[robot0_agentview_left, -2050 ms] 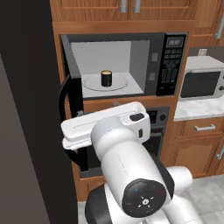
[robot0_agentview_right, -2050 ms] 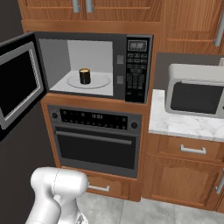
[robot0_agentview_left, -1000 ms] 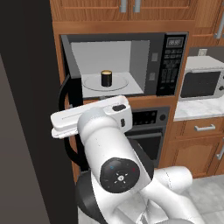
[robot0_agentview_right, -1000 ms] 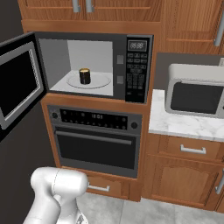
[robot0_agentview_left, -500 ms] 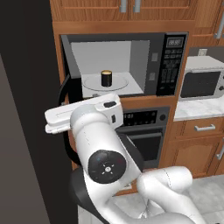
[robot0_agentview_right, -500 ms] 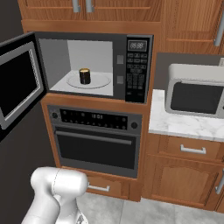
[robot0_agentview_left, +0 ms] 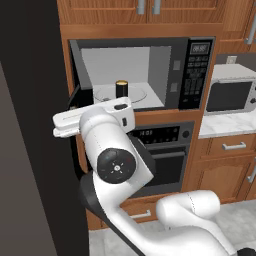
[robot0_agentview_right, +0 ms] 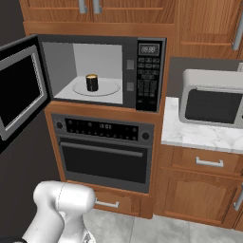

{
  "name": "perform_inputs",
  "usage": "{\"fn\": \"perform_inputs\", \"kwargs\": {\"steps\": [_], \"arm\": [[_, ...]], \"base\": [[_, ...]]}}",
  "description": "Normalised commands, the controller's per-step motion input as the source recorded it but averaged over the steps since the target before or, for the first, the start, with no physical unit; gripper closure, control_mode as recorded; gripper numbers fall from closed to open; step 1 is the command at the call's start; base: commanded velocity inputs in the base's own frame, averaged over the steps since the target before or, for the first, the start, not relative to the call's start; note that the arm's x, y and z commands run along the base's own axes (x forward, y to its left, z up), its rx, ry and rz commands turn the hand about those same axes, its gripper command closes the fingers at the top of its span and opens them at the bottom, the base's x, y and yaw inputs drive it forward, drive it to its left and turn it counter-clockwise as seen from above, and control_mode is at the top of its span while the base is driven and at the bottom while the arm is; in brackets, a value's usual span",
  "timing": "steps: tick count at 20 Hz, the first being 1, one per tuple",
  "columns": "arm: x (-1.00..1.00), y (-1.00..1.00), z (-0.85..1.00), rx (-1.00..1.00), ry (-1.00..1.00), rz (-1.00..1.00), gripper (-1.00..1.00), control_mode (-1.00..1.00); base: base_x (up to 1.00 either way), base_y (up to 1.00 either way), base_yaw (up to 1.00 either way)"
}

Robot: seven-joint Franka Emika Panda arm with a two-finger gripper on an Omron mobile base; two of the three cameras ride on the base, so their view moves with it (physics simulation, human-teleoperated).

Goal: Pick the mug from the counter and place it inside the microwave. Then close the microwave.

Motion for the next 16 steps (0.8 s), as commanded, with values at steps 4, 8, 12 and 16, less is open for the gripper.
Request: {"fn": "perform_inputs", "kwargs": {"steps": [4,8,12,16], "arm": [[0.37,0.01,0.0,0.0,0.01,0.0,-1.0,-1.0],[0.38,0.06,0.0,0.0,0.02,0.0,-1.0,-1.0],[0.17,0.01,0.0,0.0,0.01,-0.01,-1.0,-1.0],[0.0,-0.03,0.0,0.0,0.0,-0.1,-1.0,-1.0]], "base": [[0.0,0.0,0.0],[0.0,0.0,0.0],[0.0,0.0,0.0],[0.0,0.0,0.0]]}}
